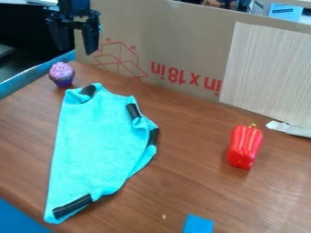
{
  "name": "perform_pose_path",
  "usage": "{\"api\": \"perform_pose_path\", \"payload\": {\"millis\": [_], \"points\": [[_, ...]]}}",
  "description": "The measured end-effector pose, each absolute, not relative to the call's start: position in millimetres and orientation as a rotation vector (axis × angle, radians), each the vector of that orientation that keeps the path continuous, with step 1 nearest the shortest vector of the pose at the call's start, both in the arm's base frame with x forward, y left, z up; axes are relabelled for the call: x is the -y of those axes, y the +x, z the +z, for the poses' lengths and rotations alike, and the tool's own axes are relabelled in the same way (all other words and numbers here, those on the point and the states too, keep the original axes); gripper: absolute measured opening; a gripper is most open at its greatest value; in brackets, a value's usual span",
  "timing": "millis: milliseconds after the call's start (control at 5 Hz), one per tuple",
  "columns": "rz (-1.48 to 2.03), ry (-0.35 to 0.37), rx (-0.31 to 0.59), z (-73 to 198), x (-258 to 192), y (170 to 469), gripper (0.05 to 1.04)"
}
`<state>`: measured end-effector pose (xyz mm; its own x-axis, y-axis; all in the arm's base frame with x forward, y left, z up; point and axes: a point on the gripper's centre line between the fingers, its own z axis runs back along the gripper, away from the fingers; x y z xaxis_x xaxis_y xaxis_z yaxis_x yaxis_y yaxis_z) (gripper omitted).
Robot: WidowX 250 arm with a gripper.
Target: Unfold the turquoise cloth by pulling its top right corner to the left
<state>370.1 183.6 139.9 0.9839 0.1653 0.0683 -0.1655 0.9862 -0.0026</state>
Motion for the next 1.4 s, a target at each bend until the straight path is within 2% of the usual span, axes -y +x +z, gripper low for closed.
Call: {"api": "perform_pose_path", "payload": {"millis": [400, 600, 800, 1400], "points": [[0.172, -0.008, 0.026, 118.9, -183.5, 370.4, 1.001], [0.191, 0.058, 0.015, 79.8, -165.3, 379.4, 1.001], [0.186, 0.07, 0.031, 57.7, -132.5, 376.1, 1.001], [0.303, -0.048, 0.102, 63.7, -104.4, 383.8, 1.001]]}}
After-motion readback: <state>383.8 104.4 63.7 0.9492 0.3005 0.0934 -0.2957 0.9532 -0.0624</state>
